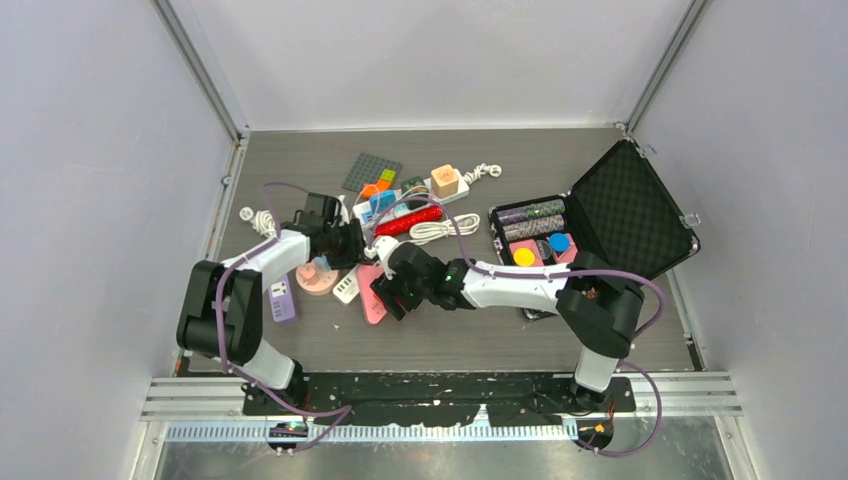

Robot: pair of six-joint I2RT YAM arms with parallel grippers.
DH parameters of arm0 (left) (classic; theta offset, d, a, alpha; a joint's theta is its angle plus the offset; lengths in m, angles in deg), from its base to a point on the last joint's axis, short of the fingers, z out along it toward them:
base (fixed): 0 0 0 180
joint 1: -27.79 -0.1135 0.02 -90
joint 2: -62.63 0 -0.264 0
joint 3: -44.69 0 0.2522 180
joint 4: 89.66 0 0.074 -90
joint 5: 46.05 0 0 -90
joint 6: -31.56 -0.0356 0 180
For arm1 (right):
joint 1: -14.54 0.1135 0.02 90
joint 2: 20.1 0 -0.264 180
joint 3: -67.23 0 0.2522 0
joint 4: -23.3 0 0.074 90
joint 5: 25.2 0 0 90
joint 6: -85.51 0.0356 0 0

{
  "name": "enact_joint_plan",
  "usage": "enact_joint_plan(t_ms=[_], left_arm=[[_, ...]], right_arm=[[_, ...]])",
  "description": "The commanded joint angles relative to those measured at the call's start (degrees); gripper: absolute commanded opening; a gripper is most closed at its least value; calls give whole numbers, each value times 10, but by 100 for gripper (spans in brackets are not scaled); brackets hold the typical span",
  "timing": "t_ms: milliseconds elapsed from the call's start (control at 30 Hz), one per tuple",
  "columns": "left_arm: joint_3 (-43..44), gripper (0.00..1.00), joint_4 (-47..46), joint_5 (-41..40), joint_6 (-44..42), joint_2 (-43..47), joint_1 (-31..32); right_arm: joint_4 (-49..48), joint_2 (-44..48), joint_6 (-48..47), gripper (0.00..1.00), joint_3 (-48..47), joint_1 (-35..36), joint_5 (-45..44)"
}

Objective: Insert the plug
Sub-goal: Insert the plug into the socket, then reset both arms

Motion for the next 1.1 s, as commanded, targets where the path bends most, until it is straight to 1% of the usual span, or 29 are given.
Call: enact_joint_plan(t_ms=[0, 67, 100, 133, 167, 200, 233, 267, 300, 333, 367, 400, 433, 467, 500, 533, 633, 733, 767, 867, 900, 933, 967, 1067], left_arm=[[3, 47, 59, 22, 2, 13, 10], [12, 48, 66, 20, 0, 20, 10], [18, 50, 70, 19, 0, 22, 10], [25, 52, 75, 18, -1, 26, 10], [31, 54, 79, 16, -2, 29, 10], [37, 57, 84, 14, -3, 33, 10], [45, 60, 89, 10, -4, 38, 10], [51, 63, 94, 7, -5, 42, 10], [57, 67, 99, 3, -7, 47, 10], [64, 72, 105, -1, -8, 51, 10], [68, 77, 110, -5, -10, 56, 10], [74, 82, 114, -9, -12, 60, 10], [78, 87, 119, -14, -14, 65, 10], [82, 93, 125, -20, -16, 71, 10], [86, 94, 129, -23, -18, 74, 10], [91, 99, 136, -25, -22, 79, 10], [97, 100, 153, -38, -29, 97, 10], [103, 100, 175, -62, -41, 132, 9], [103, 100, 181, -71, -46, 150, 9], [97, 100, 181, -70, -75, 216, 9], [92, 100, 179, -70, -85, 244, 9], [84, 100, 175, -76, -89, 273, 9], [75, 100, 169, -83, -90, 304, 9], [41, 100, 149, -100, -100, 417, 9]], right_arm=[[207, -79, 12, 5, -32, -6, 74], [245, -81, 5, 7, -78, -9, 63], [254, -78, 2, 14, -102, -11, 56], [265, -72, 3, 26, -122, -11, 53], [270, -69, 4, 31, -132, -14, 51], [272, -63, 5, 39, -153, -16, 51], [277, -59, 8, 42, -164, -22, 53], [277, -52, 11, 49, -186, -25, 57], [278, -49, 15, 54, -196, -34, 70], [277, -42, 16, 63, -219, -38, 79], [278, -38, 17, 69, -230, -44, 80], [278, -30, 16, 84, -249, -48, 83], [277, -26, 17, 94, -259, -51, 86], [277, -18, 20, 98, -273, -56, 95], [276, -14, 22, 96, -279, -59, 101], [276, -6, 26, 96, -286, -64, 112], [278, 34, 34, 95, -281, -69, 114], [278, 84, 50, 95, -244, -77, 90], [279, 115, 54, 95, -226, -80, 80], [281, 184, 79, 95, -184, -96, -24], [282, 222, 90, 95, -167, -98, -76], [286, 240, 95, 95, -157, -103, -99], [289, 277, 106, 95, -139, -108, -144], [314, 346, 124, 95, -114, -120, -223]])
